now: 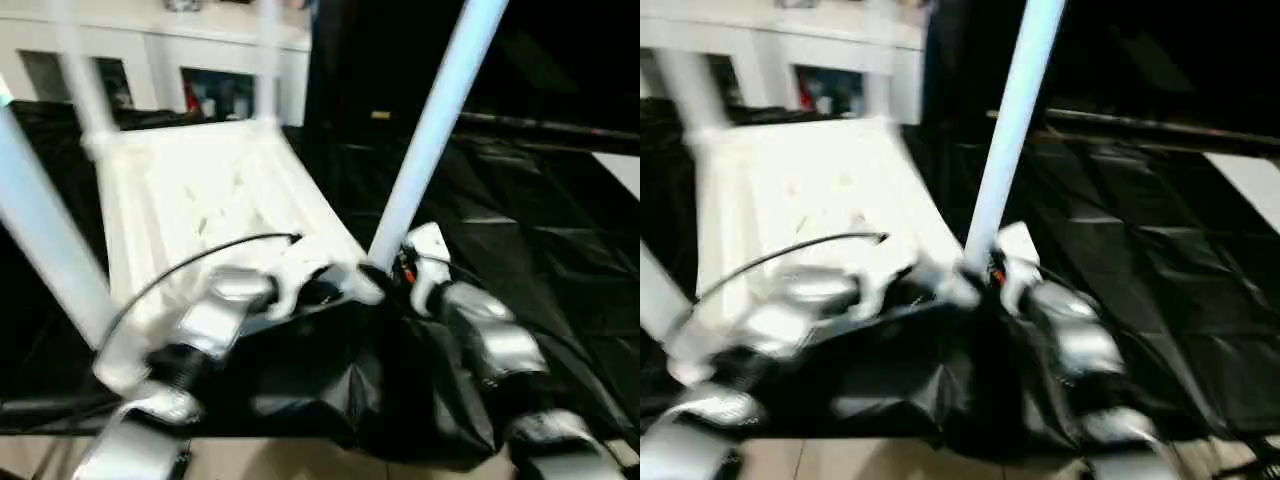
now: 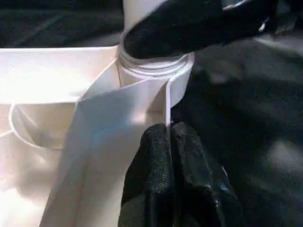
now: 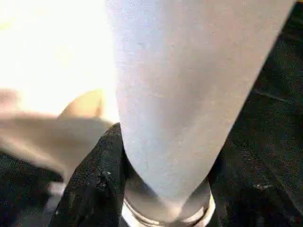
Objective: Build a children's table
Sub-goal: Rotate leg to tighten
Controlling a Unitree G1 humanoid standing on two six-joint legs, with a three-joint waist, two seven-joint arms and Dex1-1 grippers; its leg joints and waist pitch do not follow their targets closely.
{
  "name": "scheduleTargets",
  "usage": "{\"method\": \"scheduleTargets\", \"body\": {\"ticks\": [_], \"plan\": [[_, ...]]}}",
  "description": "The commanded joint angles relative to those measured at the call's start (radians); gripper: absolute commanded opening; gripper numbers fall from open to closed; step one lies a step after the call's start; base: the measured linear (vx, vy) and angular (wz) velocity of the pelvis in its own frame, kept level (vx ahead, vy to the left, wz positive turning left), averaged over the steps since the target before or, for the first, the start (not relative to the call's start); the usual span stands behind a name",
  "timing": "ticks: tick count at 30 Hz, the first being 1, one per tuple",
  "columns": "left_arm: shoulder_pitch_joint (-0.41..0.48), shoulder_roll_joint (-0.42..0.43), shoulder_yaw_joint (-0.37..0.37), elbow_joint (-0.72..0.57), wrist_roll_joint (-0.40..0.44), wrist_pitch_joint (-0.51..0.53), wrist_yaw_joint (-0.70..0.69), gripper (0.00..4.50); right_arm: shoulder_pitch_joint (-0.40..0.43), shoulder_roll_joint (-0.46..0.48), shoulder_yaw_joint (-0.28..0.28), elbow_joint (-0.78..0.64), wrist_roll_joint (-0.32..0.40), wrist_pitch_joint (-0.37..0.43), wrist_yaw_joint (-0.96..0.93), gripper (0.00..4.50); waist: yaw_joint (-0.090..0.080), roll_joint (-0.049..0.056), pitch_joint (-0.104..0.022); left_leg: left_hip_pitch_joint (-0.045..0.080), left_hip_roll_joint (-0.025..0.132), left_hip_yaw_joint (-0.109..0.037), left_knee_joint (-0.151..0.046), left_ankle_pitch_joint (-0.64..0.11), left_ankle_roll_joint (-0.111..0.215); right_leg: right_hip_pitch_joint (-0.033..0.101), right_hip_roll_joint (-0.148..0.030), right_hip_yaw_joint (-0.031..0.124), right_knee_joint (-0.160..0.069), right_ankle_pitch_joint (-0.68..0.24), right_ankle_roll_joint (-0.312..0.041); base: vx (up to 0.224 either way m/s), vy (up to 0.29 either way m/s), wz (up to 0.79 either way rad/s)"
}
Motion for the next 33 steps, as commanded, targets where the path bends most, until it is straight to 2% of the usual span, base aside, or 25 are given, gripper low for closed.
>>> {"method": "scheduleTargets", "body": {"ticks": [1,4,6,8,11,12,13,15,16,17,18,19,21,25,26,27,30,33], "plan": [[-0.014,-0.084,-0.030,0.042,0.003,0.007,0.086,0.00,-0.013,0.104,0.050,0.091,0.000,0.064,-0.055,1.99,-0.003,0.005,-0.028,-0.004,0.020,-0.015,-0.073,-0.365,-0.010,0.018,-0.055,0.034,-0.108,-0.574,-0.049,0.000,0.000,0.00],[-0.022,-0.098,-0.042,0.058,0.021,-0.005,0.100,0.00,-0.032,0.120,0.090,0.115,-0.046,0.023,-0.047,1.99,-0.006,0.012,-0.031,-0.006,0.020,-0.015,-0.073,-0.374,-0.005,0.019,-0.053,0.034,-0.107,-0.534,-0.053,0.000,0.000,0.00],[-0.025,-0.100,-0.044,0.070,0.027,-0.013,0.108,0.00,-0.038,0.125,0.093,0.123,-0.051,0.011,-0.036,1.99,-0.007,0.009,-0.031,-0.012,0.021,-0.014,-0.075,-0.359,0.002,0.022,-0.051,0.036,-0.101,-0.485,-0.067,0.000,0.000,0.00],[-0.025,-0.095,-0.042,0.073,0.027,-0.017,0.107,0.00,-0.038,0.127,0.084,0.119,-0.032,0.014,-0.010,2.68,-0.005,0.008,-0.032,-0.012,0.021,-0.011,-0.074,-0.343,0.011,0.024,-0.051,0.038,-0.096,-0.446,-0.082,0.000,0.000,0.00],[-0.021,-0.064,-0.034,0.069,0.011,-0.039,0.058,0.00,-0.032,0.086,0.105,0.095,-0.036,0.006,0.082,2.77,-0.005,0.012,-0.031,-0.012,0.022,-0.012,-0.076,-0.351,0.018,0.025,-0.052,0.037,-0.098,-0.455,-0.088,0.000,0.000,0.00],[-0.020,-0.060,-0.033,0.068,0.008,-0.045,0.048,0.00,-0.032,0.080,0.108,0.093,-0.036,0.005,0.096,2.90,-0.006,0.010,-0.032,-0.012,0.022,-0.011,-0.075,-0.354,0.019,0.024,-0.052,0.038,-0.099,-0.458,-0.089,0.000,0.000,0.00],[-0.018,-0.049,-0.033,0.064,0.004,-0.047,0.027,0.00,-0.025,0.061,0.123,0.069,-0.027,0.005,0.157,2.90,-0.005,0.014,-0.032,-0.012,0.022,-0.011,-0.075,-0.352,0.018,0.025,-0.053,0.038,-0.098,-0.454,-0.091,0.000,0.000,0.00],[-0.011,-0.019,-0.036,0.054,-0.008,-0.070,-0.040,0.00,-0.002,0.006,0.161,0.007,-0.018,-0.006,0.298,2.90,-0.001,0.010,-0.033,-0.014,0.023,-0.009,-0.074,-0.333,0.032,0.030,-0.051,0.039,-0.097,-0.422,-0.097,0.000,0.000,0.00],[-0.010,-0.016,-0.037,0.053,-0.009,-0.072,-0.047,0.00,0.000,0.001,0.165,0.002,-0.018,-0.008,0.309,2.90,0.002,0.010,-0.034,-0.013,0.024,-0.008,-0.072,-0.323,0.038,0.030,-0.051,0.040,-0.095,-0.403,-0.101,0.000,0.000,0.00],[-0.001,0.012,-0.042,0.040,-0.021,-0.093,-0.106,0.00,0.018,-0.045,0.185,-0.045,-0.005,-0.002,0.396,2.90,0.002,0.015,-0.034,-0.014,0.025,-0.007,-0.073,-0.306,0.041,0.029,-0.051,0.043,-0.089,-0.364,-0.119,0.000,0.000,0.00],[0.002,0.021,-0.044,0.035,-0.026,-0.097,-0.127,0.00,0.023,-0.058,0.191,-0.059,-0.001,0.000,0.420,2.90,0.005,0.011,-0.036,-0.020,0.025,-0.008,-0.072,-0.281,0.049,0.041,-0.049,0.040,-0.084,-0.329,-0.129,0.000,0.000,0.00],[0.007,0.034,-0.046,0.027,-0.033,-0.102,-0.158,0.00,0.030,-0.078,0.197,-0.079,0.006,0.003,0.453,2.90,0.007,0.011,-0.037,-0.019,0.026,-0.006,-0.071,-0.268,0.053,0.039,-0.050,0.042,-0.082,-0.305,-0.135,0.000,0.000,0.00],[0.039,0.089,-0.067,-0.029,-0.073,-0.143,-0.310,0.00,0.048,-0.132,0.201,-0.130,0.026,0.025,0.552,2.90,0.009,0.017,-0.035,-0.018,0.030,-0.005,-0.072,-0.252,0.055,0.041,-0.051,0.042,-0.075,-0.262,-0.161,0.000,0.000,0.00],[0.064,0.133,-0.069,-0.084,-0.116,-0.110,-0.414,0.00,0.072,-0.182,0.220,-0.176,0.043,0.051,0.655,2.90,0.008,0.019,-0.035,-0.011,0.032,0.000,-0.070,-0.247,0.053,0.038,-0.048,0.043,-0.069,-0.213,-0.202,0.000,0.000,0.00],[0.066,0.142,-0.072,-0.089,-0.117,-0.111,-0.430,0.00,0.080,-0.192,0.229,-0.190,0.041,0.052,0.674,2.90,0.012,0.019,-0.035,-0.009,0.033,0.000,-0.070,-0.242,0.052,0.040,-0.049,0.043,-0.068,-0.209,-0.207,0.000,0.000,0.00],[0.067,0.148,-0.074,-0.091,-0.118,-0.112,-0.438,0.00,0.084,-0.197,0.234,-0.197,0.039,0.054,0.684,2.90,0.015,0.022,-0.035,-0.005,0.033,0.003,-0.068,-0.235,0.054,0.036,-0.049,0.045,-0.066,-0.193,-0.215,0.000,0.000,0.00],[0.075,0.166,-0.076,-0.108,-0.129,-0.106,-0.477,0.00,0.101,-0.216,0.252,-0.220,0.033,0.053,0.712,2.90,0.019,0.019,-0.034,-0.009,0.031,0.002,-0.069,-0.220,0.050,0.042,-0.049,0.044,-0.062,-0.176,-0.216,0.000,0.000,0.00],[0.090,0.192,-0.076,-0.144,-0.150,-0.086,-0.528,0.00,0.112,-0.227,0.260,-0.247,0.044,0.085,0.745,2.90,0.017,0.022,-0.032,-0.010,0.031,0.001,-0.072,-0.239,0.044,0.042,-0.051,0.044,-0.067,-0.219,-0.205,0.000,0.000,0.00]]}}
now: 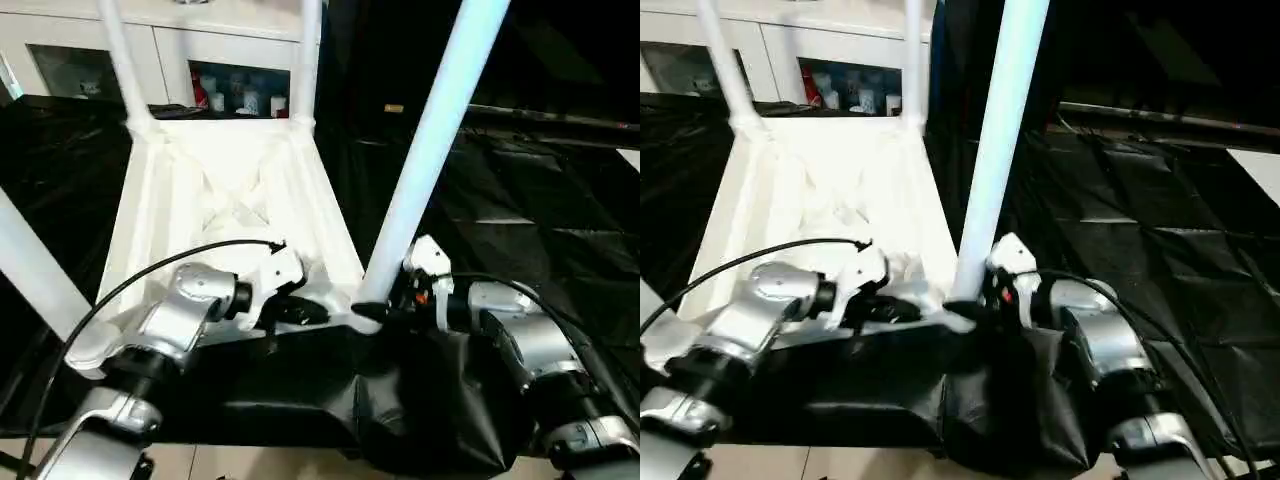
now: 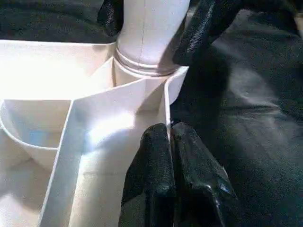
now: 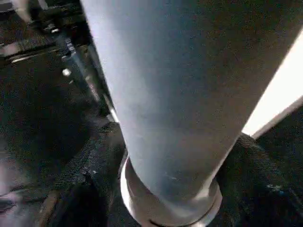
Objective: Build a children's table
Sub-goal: Rotate leg to tighten
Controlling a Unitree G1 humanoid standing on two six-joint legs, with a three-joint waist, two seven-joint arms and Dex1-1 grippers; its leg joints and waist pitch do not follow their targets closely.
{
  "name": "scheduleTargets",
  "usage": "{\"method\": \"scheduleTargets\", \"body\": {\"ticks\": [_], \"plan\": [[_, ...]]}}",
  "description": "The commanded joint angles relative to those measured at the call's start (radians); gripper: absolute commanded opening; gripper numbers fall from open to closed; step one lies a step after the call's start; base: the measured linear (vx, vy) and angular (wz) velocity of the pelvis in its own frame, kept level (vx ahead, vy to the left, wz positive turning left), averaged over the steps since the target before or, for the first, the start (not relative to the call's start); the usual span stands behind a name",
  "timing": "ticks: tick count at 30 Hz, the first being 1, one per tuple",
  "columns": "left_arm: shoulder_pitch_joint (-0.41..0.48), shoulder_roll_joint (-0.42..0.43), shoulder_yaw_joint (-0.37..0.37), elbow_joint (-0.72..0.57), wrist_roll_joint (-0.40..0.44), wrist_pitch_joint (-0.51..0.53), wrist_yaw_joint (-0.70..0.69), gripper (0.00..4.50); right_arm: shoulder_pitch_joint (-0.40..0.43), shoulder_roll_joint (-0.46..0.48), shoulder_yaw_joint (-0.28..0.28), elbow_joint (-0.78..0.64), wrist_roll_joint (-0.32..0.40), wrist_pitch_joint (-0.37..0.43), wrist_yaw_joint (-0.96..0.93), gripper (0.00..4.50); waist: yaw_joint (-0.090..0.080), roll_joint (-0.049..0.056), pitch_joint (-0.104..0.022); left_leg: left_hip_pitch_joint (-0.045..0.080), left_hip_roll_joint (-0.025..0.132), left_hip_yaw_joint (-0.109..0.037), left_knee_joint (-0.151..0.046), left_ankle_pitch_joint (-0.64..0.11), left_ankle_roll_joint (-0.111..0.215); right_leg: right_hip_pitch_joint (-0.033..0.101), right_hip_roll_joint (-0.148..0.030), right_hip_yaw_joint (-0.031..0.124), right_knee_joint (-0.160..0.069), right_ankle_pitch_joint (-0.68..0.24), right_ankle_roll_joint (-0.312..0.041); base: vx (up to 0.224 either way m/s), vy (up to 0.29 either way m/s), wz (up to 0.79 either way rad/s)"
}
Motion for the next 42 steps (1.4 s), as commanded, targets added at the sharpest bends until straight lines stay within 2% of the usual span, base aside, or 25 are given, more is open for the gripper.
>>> {"method": "scheduleTargets", "body": {"ticks": [1,10,14,15,17,18,19,21,23,24,26,27,29,31,33,35,36,39,40,42], "plan": [[0.013,-0.029,-0.061,-0.031,-0.030,0.014,-0.045,0.00,0.022,0.021,0.082,-0.010,0.008,0.045,0.069,2.90,-0.001,0.007,-0.037,-0.006,0.030,0.000,-0.065,-0.244,0.042,0.045,-0.053,0.045,-0.068,-0.226,-0.198,0.000,0.000,0.00],[0.024,-0.018,-0.053,-0.044,-0.031,0.020,-0.055,0.00,0.029,0.016,0.092,-0.031,0.016,0.057,0.085,2.31,0.000,0.003,-0.040,-0.007,0.028,0.001,-0.061,-0.201,0.041,0.047,-0.052,0.044,-0.062,-0.185,-0.205,0.000,0.000,0.00],[0.022,-0.033,-0.035,-0.033,-0.022,0.013,0.003,0.00,0.029,0.032,0.083,-0.014,0.000,0.033,0.052,2.16,0.001,0.002,-0.039,-0.007,0.028,0.001,-0.060,-0.204,0.040,0.047,-0.053,0.044,-0.063,-0.202,-0.200,0.000,0.000,0.00],[0.021,-0.038,-0.030,-0.028,-0.019,0.010,0.018,0.00,0.028,0.037,0.079,-0.008,-0.002,0.029,0.039,2.16,0.001,0.001,-0.037,-0.008,0.028,0.000,-0.061,-0.213,0.037,0.046,-0.053,0.044,-0.066,-0.223,-0.194,0.000,0.000,0.00],[0.009,-0.065,-0.019,0.007,0.015,-0.006,0.111,0.00,0.007,0.081,0.045,0.064,-0.035,0.003,-0.104,2.09,-0.001,-0.001,-0.035,-0.008,0.028,0.000,-0.063,-0.233,0.031,0.044,-0.054,0.044,-0.071,-0.272,-0.181,0.000,0.000,0.00],[0.005,-0.073,-0.016,0.018,0.025,-0.009,0.140,0.00,-0.001,0.096,0.034,0.089,-0.046,-0.002,-0.155,2.08,-0.004,0.001,-0.031,-0.007,0.026,-0.002,-0.066,-0.263,0.018,0.041,-0.054,0.043,-0.078,-0.341,-0.162,0.000,0.000,0.00],[0.000,-0.085,-0.018,0.031,0.040,-0.001,0.177,0.00,-0.009,0.118,0.019,0.119,-0.059,-0.001,-0.226,2.05,-0.007,0.001,-0.031,-0.005,0.025,-0.004,-0.067,-0.277,0.010,0.038,-0.056,0.043,-0.081,-0.378,-0.150,0.000,0.000,0.00],[-0.014,-0.124,-0.023,0.062,0.078,0.024,0.277,0.00,-0.026,0.182,-0.024,0.181,-0.079,0.016,-0.412,2.01,-0.019,-0.003,-0.030,-0.010,0.024,-0.013,-0.072,-0.309,-0.018,0.038,-0.059,0.040,-0.089,-0.492,-0.101,0.000,0.000,0.00],[-0.019,-0.139,-0.024,0.074,0.090,0.031,0.314,0.00,-0.031,0.207,-0.042,0.199,-0.080,0.025,-0.477,1.99,-0.023,-0.002,-0.029,-0.005,0.022,-0.015,-0.071,-0.336,-0.026,0.032,-0.060,0.037,-0.098,-0.548,-0.076,0.000,0.000,0.00],[-0.046,-0.194,-0.010,0.118,0.107,0.053,0.432,0.00,-0.056,0.273,-0.094,0.246,-0.071,0.051,-0.639,1.99,-0.030,-0.003,-0.030,0.001,0.022,-0.016,-0.069,-0.370,-0.020,0.024,-0.059,0.037,-0.107,-0.583,-0.059,0.000,0.000,0.00],[-0.067,-0.230,-0.003,0.150,0.118,0.067,0.510,0.00,-0.077,0.314,-0.120,0.284,-0.069,0.059,-0.736,1.98,-0.038,-0.003,-0.028,0.006,0.017,-0.020,-0.068,-0.402,-0.025,0.016,-0.056,0.032,-0.112,-0.626,-0.049,0.000,0.000,0.00],[-0.082,-0.255,0.000,0.172,0.129,0.068,0.556,0.00,-0.097,0.341,-0.129,0.316,-0.071,0.050,-0.787,1.98,-0.036,0.000,-0.031,0.004,0.018,-0.023,-0.068,-0.405,-0.023,0.021,-0.059,0.029,-0.115,-0.629,-0.039,0.000,0.000,0.00],[-0.091,-0.273,0.001,0.182,0.134,0.069,0.581,0.00,-0.110,0.359,-0.132,0.335,-0.070,0.041,-0.805,1.98,-0.039,0.000,-0.032,0.000,0.020,-0.022,-0.072,-0.407,-0.019,0.022,-0.055,0.029,-0.115,-0.578,-0.044,0.000,0.000,0.00],[-0.101,-0.303,0.002,0.192,0.137,0.067,0.608,0.00,-0.130,0.377,-0.110,0.360,-0.090,0.008,-0.796,1.98,-0.038,0.003,-0.033,0.001,0.019,-0.021,-0.073,-0.410,-0.012,0.023,-0.055,0.030,-0.114,-0.547,-0.050,0.000,0.000,0.00],[-0.101,-0.322,-0.005,0.194,0.139,0.058,0.603,0.00,-0.144,0.394,-0.118,0.374,-0.078,-0.008,-0.773,2.53,-0.037,0.001,-0.034,-0.002,0.020,-0.018,-0.073,-0.397,-0.002,0.024,-0.054,0.033,-0.110,-0.500,-0.067,0.000,0.000,0.00],[-0.096,-0.320,-0.008,0.193,0.138,0.052,0.596,0.00,-0.141,0.395,-0.116,0.363,-0.072,-0.003,-0.745,2.69,-0.035,0.000,-0.034,-0.005,0.020,-0.016,-0.074,-0.380,0.005,0.027,-0.054,0.036,-0.106,-0.472,-0.077,0.000,0.000,0.00],[-0.093,-0.316,-0.008,0.195,0.136,0.041,0.590,0.00,-0.138,0.390,-0.110,0.358,-0.072,-0.005,-0.731,2.76,-0.034,-0.004,-0.035,-0.006,0.021,-0.015,-0.074,-0.371,0.008,0.027,-0.054,0.037,-0.105,-0.457,-0.082,0.000,0.000,0.00],[-0.089,-0.304,-0.006,0.195,0.131,0.025,0.573,0.00,-0.137,0.382,-0.106,0.356,-0.071,-0.005,-0.713,2.96,-0.031,-0.003,-0.036,-0.006,0.021,-0.012,-0.073,-0.349,0.014,0.029,-0.055,0.039,-0.100,-0.421,-0.098,0.000,0.000,0.00],[-0.084,-0.289,-0.003,0.186,0.120,0.018,0.542,0.00,-0.135,0.366,-0.104,0.351,-0.069,-0.004,-0.688,2.96,-0.031,-0.008,-0.036,-0.007,0.021,-0.011,-0.073,-0.345,0.016,0.030,-0.055,0.039,-0.100,-0.421,-0.099,0.000,0.000,0.00],[-0.070,-0.257,-0.004,0.159,0.100,0.012,0.469,0.00,-0.133,0.329,-0.096,0.342,-0.066,-0.017,-0.624,2.96,-0.030,-0.005,-0.037,-0.009,0.023,-0.012,-0.073,-0.327,0.021,0.033,-0.056,0.040,-0.096,-0.400,-0.107,0.000,0.000,0.00]]}}
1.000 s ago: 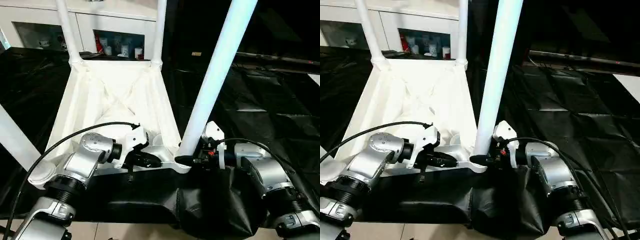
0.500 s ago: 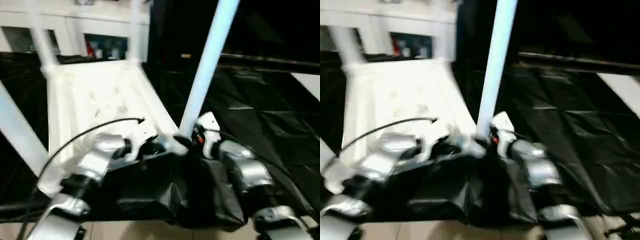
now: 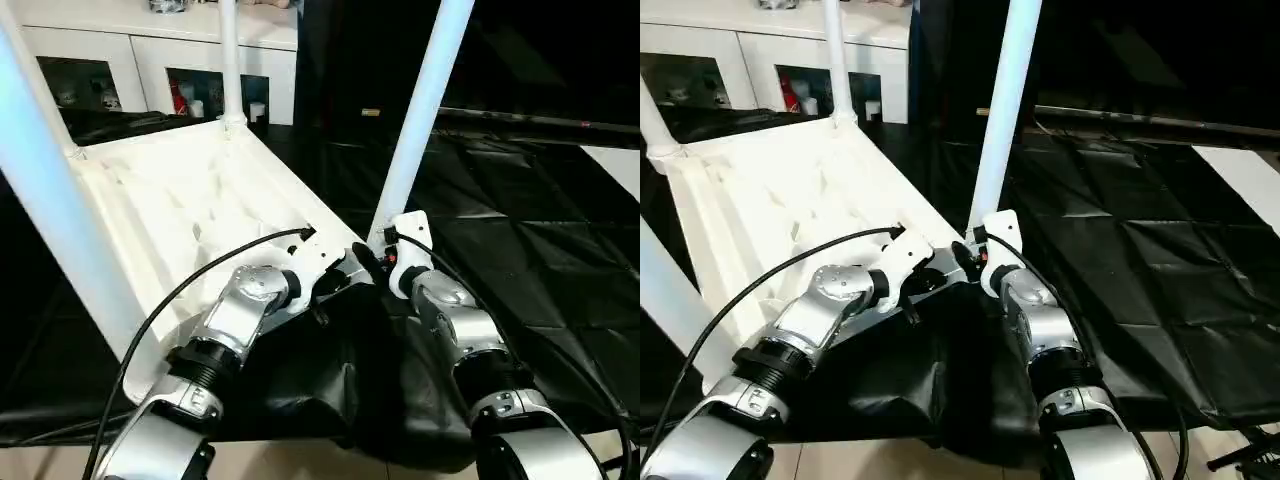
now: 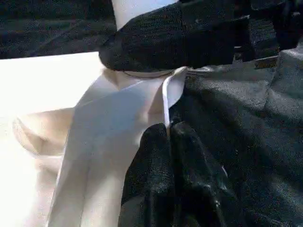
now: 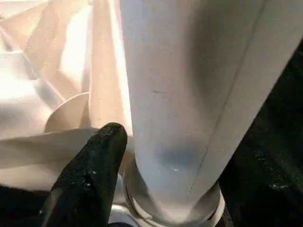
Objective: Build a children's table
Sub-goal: Rotate leg to tighten
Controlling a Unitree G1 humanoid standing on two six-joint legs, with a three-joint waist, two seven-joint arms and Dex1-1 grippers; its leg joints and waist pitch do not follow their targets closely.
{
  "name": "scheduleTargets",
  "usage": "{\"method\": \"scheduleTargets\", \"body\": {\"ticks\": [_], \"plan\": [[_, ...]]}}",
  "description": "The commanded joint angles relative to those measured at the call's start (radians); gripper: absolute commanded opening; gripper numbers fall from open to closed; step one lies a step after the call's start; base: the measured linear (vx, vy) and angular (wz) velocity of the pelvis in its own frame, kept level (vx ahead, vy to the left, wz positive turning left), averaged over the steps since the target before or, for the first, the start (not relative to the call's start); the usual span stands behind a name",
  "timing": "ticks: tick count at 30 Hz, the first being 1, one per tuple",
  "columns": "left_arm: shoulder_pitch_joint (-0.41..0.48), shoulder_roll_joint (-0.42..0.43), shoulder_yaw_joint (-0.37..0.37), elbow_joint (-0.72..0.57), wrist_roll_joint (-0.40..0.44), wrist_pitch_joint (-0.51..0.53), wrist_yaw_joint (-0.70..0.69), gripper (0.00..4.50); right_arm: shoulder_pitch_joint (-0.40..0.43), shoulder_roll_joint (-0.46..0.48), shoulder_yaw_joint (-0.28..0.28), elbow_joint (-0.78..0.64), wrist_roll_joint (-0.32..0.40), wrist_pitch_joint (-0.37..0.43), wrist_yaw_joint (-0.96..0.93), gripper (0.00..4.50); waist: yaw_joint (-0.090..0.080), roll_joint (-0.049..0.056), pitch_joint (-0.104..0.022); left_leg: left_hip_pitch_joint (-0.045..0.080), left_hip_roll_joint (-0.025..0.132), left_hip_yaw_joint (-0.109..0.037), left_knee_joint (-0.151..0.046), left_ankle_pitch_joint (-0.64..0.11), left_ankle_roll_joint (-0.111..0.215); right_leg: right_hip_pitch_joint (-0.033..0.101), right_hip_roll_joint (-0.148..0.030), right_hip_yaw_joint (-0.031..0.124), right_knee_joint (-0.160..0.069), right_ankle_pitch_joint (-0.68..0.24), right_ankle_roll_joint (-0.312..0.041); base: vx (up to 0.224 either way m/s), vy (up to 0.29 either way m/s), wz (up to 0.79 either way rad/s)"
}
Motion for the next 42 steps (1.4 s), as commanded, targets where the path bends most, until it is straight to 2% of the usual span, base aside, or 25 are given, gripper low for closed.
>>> {"method": "scheduleTargets", "body": {"ticks": [1,5,6,7,9,10,13,15,18,25,27,30,38,40,41,42], "plan": [[0.026,-0.021,-0.032,-0.002,-0.042,-0.036,-0.056,0.00,0.026,0.034,0.097,0.029,0.011,0.026,0.135,2.96,0.007,0.002,-0.032,-0.013,0.026,-0.008,-0.074,-0.323,0.024,0.031,-0.056,0.040,-0.080,-0.390,-0.114,0.000,0.000,0.00],[0.044,0.014,-0.034,-0.030,-0.058,-0.044,-0.119,0.00,0.047,-0.028,0.131,-0.020,0.012,-0.003,0.265,2.96,0.012,0.001,-0.031,-0.012,0.027,-0.002,-0.069,-0.302,0.038,0.031,-0.055,0.042,-0.076,-0.350,-0.136,0.000,0.000,0.00],[0.053,0.031,-0.038,-0.046,-0.071,-0.054,-0.163,0.00,0.059,-0.056,0.147,-0.046,0.012,-0.012,0.316,2.96,0.011,0.003,-0.030,-0.011,0.027,-0.001,-0.069,-0.300,0.040,0.028,-0.054,0.044,-0.075,-0.346,-0.143,0.000,0.000,0.00],[0.064,0.048,-0.044,-0.065,-0.086,-0.070,-0.213,0.00,0.069,-0.079,0.157,-0.070,0.018,-0.008,0.365,2.96,0.013,0.003,-0.030,-0.013,0.026,-0.003,-0.069,-0.296,0.043,0.032,-0.055,0.043,-0.075,-0.347,-0.143,0.000,0.000,0.00],[0.093,0.084,-0.058,-0.119,-0.125,-0.086,-0.323,0.00,0.091,-0.125,0.181,-0.122,0.036,0.003,0.469,2.96,0.016,0.002,-0.035,-0.019,0.029,-0.002,-0.067,-0.246,0.057,0.041,-0.055,0.044,-0.063,-0.269,-0.159,0.000,0.000,0.00],[0.107,0.104,-0.065,-0.151,-0.144,-0.074,-0.373,0.00,0.105,-0.150,0.197,-0.152,0.045,0.012,0.528,2.96,0.016,0.003,-0.035,-0.016,0.030,0.000,-0.065,-0.232,0.060,0.037,-0.054,0.045,-0.061,-0.245,-0.169,0.000,0.000,0.00],[0.121,0.129,-0.075,-0.184,-0.156,-0.055,-0.423,0.00,0.126,-0.184,0.218,-0.192,0.054,0.019,0.614,2.96,0.024,0.006,-0.034,-0.013,0.031,0.004,-0.063,-0.213,0.068,0.037,-0.050,0.044,-0.053,-0.198,-0.198,0.000,0.000,0.00],[0.131,0.155,-0.085,-0.203,-0.159,-0.044,-0.459,0.00,0.147,-0.220,0.243,-0.229,0.059,0.022,0.692,2.96,0.033,0.007,-0.033,-0.011,0.032,0.004,-0.064,-0.213,0.063,0.040,-0.050,0.044,-0.052,-0.200,-0.201,0.000,0.000,0.00],[0.146,0.189,-0.100,-0.232,-0.170,-0.023,-0.511,0.00,0.169,-0.258,0.269,-0.270,0.064,0.018,0.770,2.96,0.035,0.008,-0.031,-0.009,0.032,0.004,-0.066,-0.226,0.052,0.039,-0.051,0.044,-0.054,-0.214,-0.202,0.000,0.000,0.00],[0.173,0.232,-0.117,-0.298,-0.199,0.025,-0.606,0.00,0.191,-0.284,0.282,-0.329,0.095,0.057,0.841,2.96,0.036,0.006,-0.030,-0.009,0.032,0.003,-0.067,-0.231,0.046,0.039,-0.051,0.044,-0.055,-0.241,-0.195,0.000,0.000,0.00],[0.180,0.239,-0.120,-0.316,-0.206,0.038,-0.627,0.00,0.197,-0.289,0.285,-0.347,0.104,0.073,0.864,2.81,0.036,0.004,-0.031,-0.009,0.032,0.003,-0.065,-0.221,0.046,0.041,-0.051,0.045,-0.052,-0.231,-0.196,0.000,0.000,0.00],[0.180,0.236,-0.118,-0.312,-0.204,0.035,-0.619,0.00,0.199,-0.289,0.286,-0.349,0.105,0.076,0.869,2.60,0.038,0.005,-0.032,-0.009,0.031,0.004,-0.063,-0.195,0.049,0.041,-0.050,0.044,-0.048,-0.192,-0.206,0.000,0.000,0.00],[0.173,0.225,-0.104,-0.295,-0.192,0.017,-0.565,0.00,0.203,-0.286,0.287,-0.351,0.109,0.084,0.873,2.38,0.041,0.002,-0.033,-0.009,0.030,0.004,-0.061,-0.196,0.047,0.042,-0.051,0.044,-0.050,-0.221,-0.195,0.000,0.000,0.00],[0.154,0.195,-0.074,-0.247,-0.156,-0.017,-0.462,0.00,0.202,-0.251,0.264,-0.317,0.102,0.068,0.802,2.38,0.042,0.001,-0.031,-0.008,0.029,0.004,-0.061,-0.207,0.045,0.040,-0.051,0.044,-0.053,-0.241,-0.190,0.000,0.000,0.00],[0.129,0.165,-0.051,-0.193,-0.120,-0.027,-0.347,0.00,0.182,-0.204,0.230,-0.247,0.075,0.045,0.666,2.37,0.041,0.002,-0.029,-0.007,0.029,0.005,-0.062,-0.223,0.040,0.035,-0.052,0.045,-0.058,-0.275,-0.180,0.000,0.000,0.00],[0.122,0.158,-0.046,-0.180,-0.111,-0.030,-0.319,0.00,0.176,-0.192,0.221,-0.228,0.069,0.043,0.631,2.37,0.039,0.004,-0.025,-0.002,0.027,0.003,-0.065,-0.265,0.017,0.030,-0.053,0.043,-0.067,-0.359,-0.163,0.000,0.000,0.00]]}}
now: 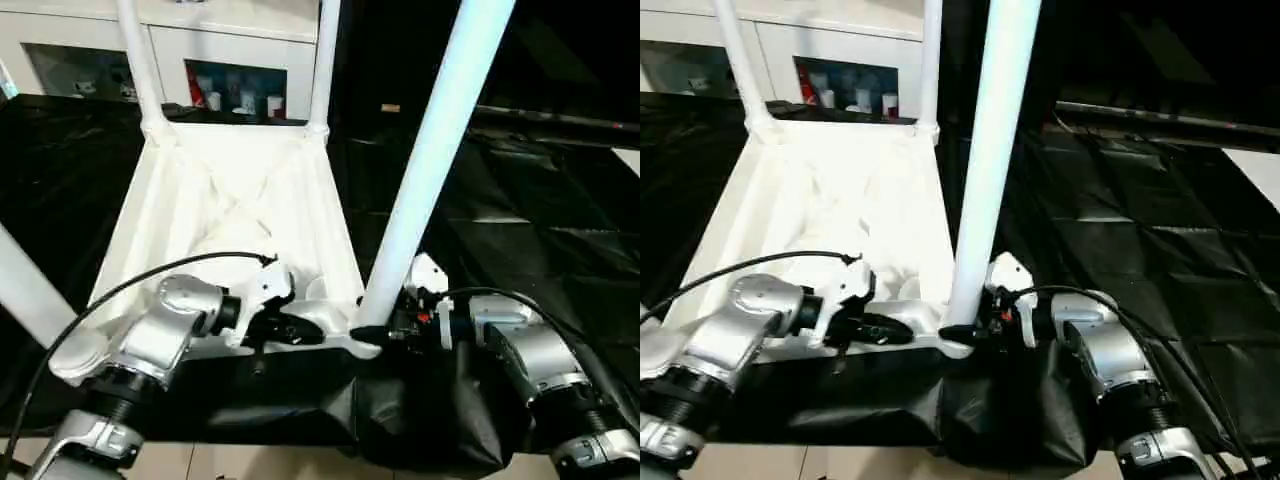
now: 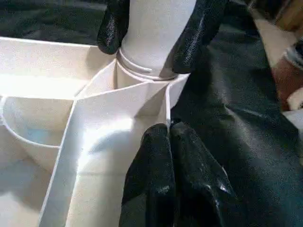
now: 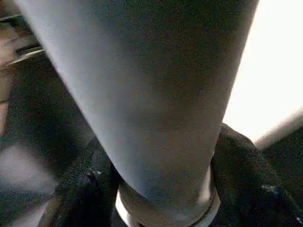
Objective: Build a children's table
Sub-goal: Rotate leg to tighten
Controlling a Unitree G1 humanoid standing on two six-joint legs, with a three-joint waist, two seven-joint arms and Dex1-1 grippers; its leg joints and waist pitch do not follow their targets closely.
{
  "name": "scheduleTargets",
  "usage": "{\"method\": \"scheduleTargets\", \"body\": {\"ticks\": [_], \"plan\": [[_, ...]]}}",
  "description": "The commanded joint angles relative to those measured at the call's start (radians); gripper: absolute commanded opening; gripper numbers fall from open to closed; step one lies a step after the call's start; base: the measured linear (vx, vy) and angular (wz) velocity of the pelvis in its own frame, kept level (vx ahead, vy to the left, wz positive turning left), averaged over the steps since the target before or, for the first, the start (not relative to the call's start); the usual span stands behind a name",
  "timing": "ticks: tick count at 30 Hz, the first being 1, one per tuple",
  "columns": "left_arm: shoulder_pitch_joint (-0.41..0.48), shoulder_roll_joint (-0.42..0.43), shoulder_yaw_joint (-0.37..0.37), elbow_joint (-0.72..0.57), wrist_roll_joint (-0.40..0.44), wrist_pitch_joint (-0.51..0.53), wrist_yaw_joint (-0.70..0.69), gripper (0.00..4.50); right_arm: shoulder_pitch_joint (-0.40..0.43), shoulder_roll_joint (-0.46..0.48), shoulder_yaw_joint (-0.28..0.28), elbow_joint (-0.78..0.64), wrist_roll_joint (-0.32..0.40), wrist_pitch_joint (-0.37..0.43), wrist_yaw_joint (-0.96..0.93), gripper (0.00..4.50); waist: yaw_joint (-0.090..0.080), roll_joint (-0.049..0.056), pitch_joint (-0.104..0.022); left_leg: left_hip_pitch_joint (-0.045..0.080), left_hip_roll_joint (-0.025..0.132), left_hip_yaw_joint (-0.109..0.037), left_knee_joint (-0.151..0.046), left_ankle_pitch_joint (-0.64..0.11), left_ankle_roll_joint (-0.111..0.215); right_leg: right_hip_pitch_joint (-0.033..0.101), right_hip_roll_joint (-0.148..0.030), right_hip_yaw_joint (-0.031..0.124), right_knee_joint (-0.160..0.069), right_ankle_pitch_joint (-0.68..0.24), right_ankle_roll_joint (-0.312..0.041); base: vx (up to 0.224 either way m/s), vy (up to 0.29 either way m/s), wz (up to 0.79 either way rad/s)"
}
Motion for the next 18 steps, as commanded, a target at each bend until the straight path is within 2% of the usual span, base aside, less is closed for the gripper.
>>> {"method": "scheduleTargets", "body": {"ticks": [1,3,5,9,11,13,14,15,18], "plan": [[-0.027,-0.076,-0.015,0.067,0.042,-0.003,0.185,0.00,-0.016,0.082,0.045,0.079,-0.042,-0.001,-0.144,2.36,-0.005,0.004,-0.030,-0.007,0.025,-0.004,-0.068,-0.284,0.005,0.034,-0.055,0.041,-0.083,-0.402,-0.147,-0.077,0.000,0.00],[-0.048,-0.103,-0.003,0.108,0.069,0.004,0.284,0.00,-0.043,0.123,0.013,0.153,-0.064,-0.008,-0.294,2.31,-0.012,0.003,-0.029,-0.001,0.021,-0.010,-0.066,-0.337,-0.017,0.026,-0.058,0.037,-0.101,-0.543,-0.088,-0.067,0.003,-0.02],[-0.064,-0.128,0.006,0.134,0.081,0.019,0.353,0.00,-0.063,0.162,-0.023,0.200,-0.059,0.004,-0.404,2.06,-0.016,0.004,-0.029,-0.003,0.020,-0.013,-0.068,-0.356,-0.014,0.024,-0.059,0.036,-0.109,-0.585,-0.061,-0.053,0.004,-0.02],[-0.094,-0.195,0.008,0.175,0.103,0.042,0.466,0.00,-0.113,0.259,-0.082,0.284,-0.060,0.028,-0.645,2.05,-0.030,0.004,-0.030,-0.003,0.017,-0.020,-0.069,-0.405,-0.022,0.017,-0.056,0.027,-0.117,-0.624,-0.036,0.000,0.000,0.00],[-0.114,-0.243,0.001,0.207,0.119,0.040,0.513,0.00,-0.137,0.321,-0.078,0.319,-0.074,0.005,-0.677,2.05,-0.036,0.004,-0.030,-0.001,0.015,-0.021,-0.067,-0.421,-0.022,0.015,-0.056,0.024,-0.121,-0.631,-0.029,0.000,0.000,0.00],[-0.120,-0.260,-0.005,0.215,0.123,0.037,0.528,0.00,-0.140,0.339,-0.060,0.320,-0.084,-0.010,-0.660,2.05,-0.038,0.006,-0.034,-0.002,0.018,-0.020,-0.070,-0.417,-0.011,0.017,-0.056,0.027,-0.120,-0.579,-0.040,0.000,0.000,0.00],[-0.125,-0.277,-0.018,0.222,0.128,0.030,0.538,0.00,-0.144,0.351,-0.024,0.323,-0.108,-0.034,-0.639,2.05,-0.036,0.006,-0.034,-0.005,0.021,-0.020,-0.072,-0.407,-0.006,0.020,-0.055,0.029,-0.115,-0.537,-0.052,0.000,0.000,0.00],[-0.125,-0.277,-0.019,0.223,0.128,0.030,0.538,0.00,-0.145,0.351,-0.023,0.323,-0.109,-0.035,-0.638,2.36,-0.037,0.005,-0.034,-0.009,0.021,-0.019,-0.075,-0.399,-0.003,0.023,-0.054,0.030,-0.112,-0.505,-0.064,0.000,0.000,0.00],[-0.122,-0.274,-0.045,0.226,0.136,0.011,0.515,0.00,-0.153,0.348,-0.037,0.326,-0.081,-0.035,-0.593,2.54,-0.037,0.006,-0.032,-0.005,0.020,-0.019,-0.075,-0.421,0.002,0.020,-0.055,0.032,-0.114,-0.523,-0.068,0.000,0.000,0.00]]}}
